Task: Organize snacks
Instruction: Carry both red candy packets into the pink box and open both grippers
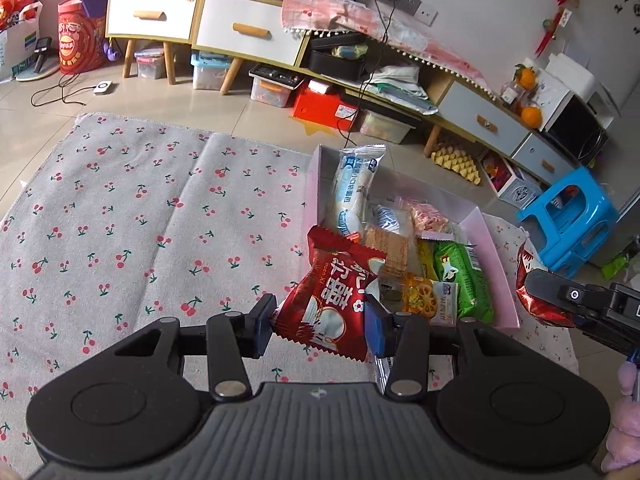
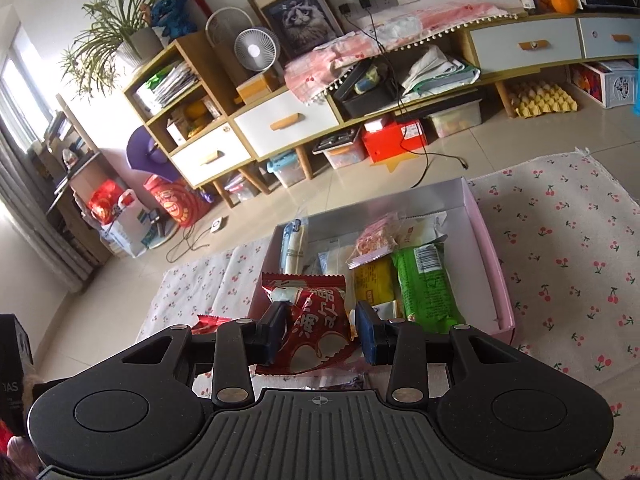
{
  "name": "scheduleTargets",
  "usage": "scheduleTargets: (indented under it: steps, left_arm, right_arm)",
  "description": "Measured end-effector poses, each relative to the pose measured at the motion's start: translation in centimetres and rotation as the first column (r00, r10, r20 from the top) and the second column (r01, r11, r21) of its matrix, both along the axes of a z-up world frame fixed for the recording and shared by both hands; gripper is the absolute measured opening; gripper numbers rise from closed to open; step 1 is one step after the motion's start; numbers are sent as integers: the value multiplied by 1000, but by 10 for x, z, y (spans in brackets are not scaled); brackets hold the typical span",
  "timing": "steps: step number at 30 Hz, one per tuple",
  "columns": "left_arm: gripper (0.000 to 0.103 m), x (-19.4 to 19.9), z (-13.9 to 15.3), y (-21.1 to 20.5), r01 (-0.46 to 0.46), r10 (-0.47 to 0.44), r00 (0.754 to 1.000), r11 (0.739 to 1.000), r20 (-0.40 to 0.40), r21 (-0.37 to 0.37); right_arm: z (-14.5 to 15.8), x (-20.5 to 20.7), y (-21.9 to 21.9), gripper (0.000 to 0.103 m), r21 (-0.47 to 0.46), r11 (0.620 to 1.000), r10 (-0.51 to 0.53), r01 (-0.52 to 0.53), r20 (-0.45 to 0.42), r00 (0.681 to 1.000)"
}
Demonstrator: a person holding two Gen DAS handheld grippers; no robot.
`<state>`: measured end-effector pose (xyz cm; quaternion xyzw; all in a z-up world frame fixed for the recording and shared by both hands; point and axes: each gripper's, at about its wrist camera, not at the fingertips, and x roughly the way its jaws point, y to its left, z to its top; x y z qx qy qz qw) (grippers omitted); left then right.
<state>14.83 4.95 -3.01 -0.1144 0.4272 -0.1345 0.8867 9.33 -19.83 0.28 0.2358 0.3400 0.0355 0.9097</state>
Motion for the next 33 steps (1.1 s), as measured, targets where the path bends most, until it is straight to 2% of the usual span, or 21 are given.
scheduleTargets:
  steps: [10,14,17,22,27,31,33]
  left_arm:
    - [42,12,-11,-47,42,-41,996,999,73,-13]
    - [42,15,-15,-64,71,-69,993,997,92,-13]
    - [43,15,-17,-72,91,-91,989,996,116,7]
    - [43,12,-24,-82,111,-120,981,992,150,67]
    - [44,12,-25,-83,110,-121,978,991,173,74]
    - [47,9,-25,-87,107,-125,973,989,192,98]
    - [50,8,-25,-89,113,-132,972,988,193,109]
  right_arm:
    - [-23,11,-37,37,75,990,-114,118,-53,992]
    - [-35,16,-47,37,140,978,-144,154,-81,986]
    - [-43,20,-53,37,192,967,-155,170,-90,984]
    - [-52,28,-55,37,213,961,-157,176,-102,982]
    - [-59,32,-55,38,252,953,-148,170,-103,984]
    - [-59,33,-53,42,260,953,-134,157,-103,986]
    - [-58,32,-53,50,262,952,-132,156,-109,985]
